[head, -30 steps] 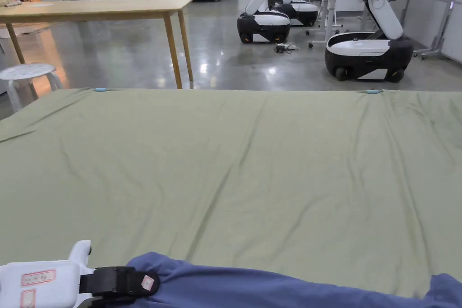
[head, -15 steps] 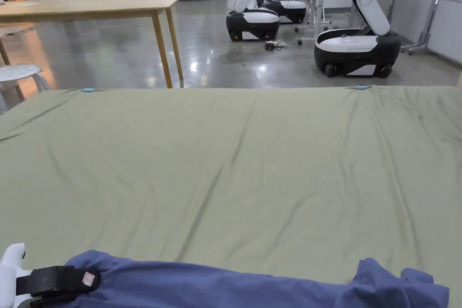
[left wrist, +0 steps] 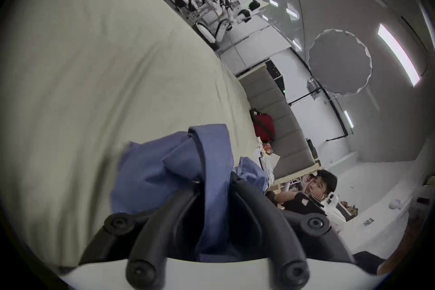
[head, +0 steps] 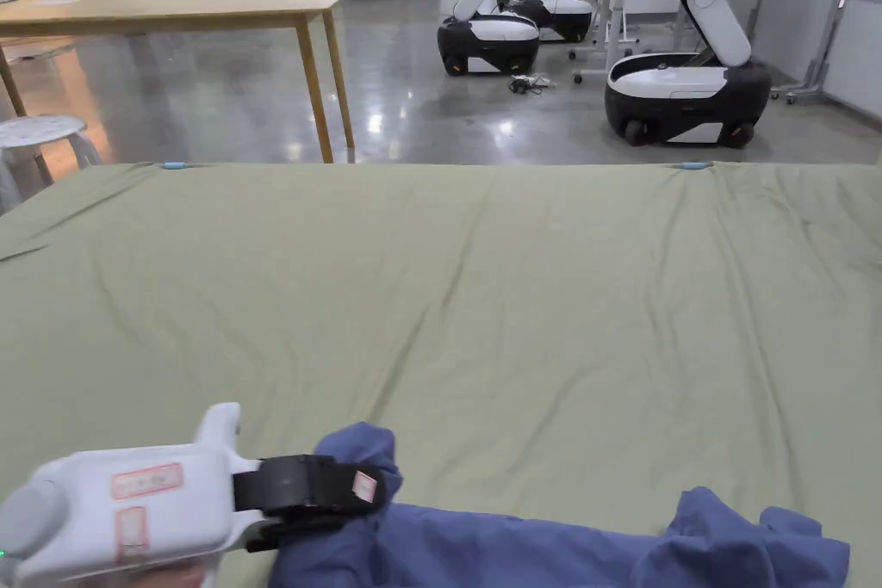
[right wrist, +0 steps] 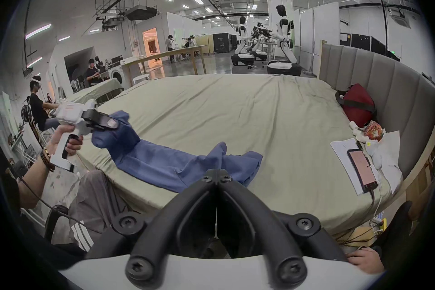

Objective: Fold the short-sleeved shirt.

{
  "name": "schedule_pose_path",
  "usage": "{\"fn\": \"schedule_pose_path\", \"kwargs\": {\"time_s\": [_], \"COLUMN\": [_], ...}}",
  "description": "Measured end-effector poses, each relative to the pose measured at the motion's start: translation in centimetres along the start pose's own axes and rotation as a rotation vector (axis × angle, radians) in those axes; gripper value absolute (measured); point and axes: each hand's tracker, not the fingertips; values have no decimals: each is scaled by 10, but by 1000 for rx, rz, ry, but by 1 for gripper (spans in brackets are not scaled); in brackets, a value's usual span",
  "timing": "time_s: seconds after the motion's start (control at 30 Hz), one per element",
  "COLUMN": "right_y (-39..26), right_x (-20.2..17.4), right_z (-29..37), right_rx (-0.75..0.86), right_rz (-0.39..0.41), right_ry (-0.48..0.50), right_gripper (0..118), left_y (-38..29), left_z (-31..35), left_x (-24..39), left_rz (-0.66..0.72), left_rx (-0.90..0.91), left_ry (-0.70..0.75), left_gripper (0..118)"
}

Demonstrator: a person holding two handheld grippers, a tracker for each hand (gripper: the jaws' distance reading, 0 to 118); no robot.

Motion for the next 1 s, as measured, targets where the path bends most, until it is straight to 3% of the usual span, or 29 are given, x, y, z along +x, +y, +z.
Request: {"fn": "schedule_pose_path", "kwargs": {"time_s": [0.23,0.4,0.47,0.53,0.57,0.7,0.83,0.9,0.93,0.97,1.0], "right_y": [-5,-9,-9,-9,-9,-10,-10,-9,-9,-9,-8], "right_x": [10,17,18,19,20,19,18,17,17,16,15], "right_z": [7,12,13,12,12,11,12,12,11,10,9], "right_rx": [12,14,9,3,0,-4,-2,-1,-1,-1,-1], "right_rz": [-28,-43,-47,-45,-46,-50,-49,-50,-50,-47,-43], "right_ry": [-12,-19,-24,-33,-35,-33,-25,-16,-13,-11,-10], "right_gripper": [1,1,1,1,1,1,1,1,1,1,1], "left_y": [-26,-36,-35,-36,-33,-24,-24,-30,-34,-38,-41], "left_z": [-93,-111,-106,-103,-100,-72,-30,-12,-3,3,7], "left_x": [-18,-26,-28,-13,-5,27,44,45,43,40,36], "left_rz": [82,104,99,107,88,-45,-74,-117,-146,-159,-167], "left_rx": [-146,-159,-148,-143,-152,-91,-26,5,28,41,34], "left_ry": [41,72,4,-107,-111,-84,-146,-136,-122,-108,-105], "left_gripper": [12,15,50,101,113,115,115,107,76,32,0]}}
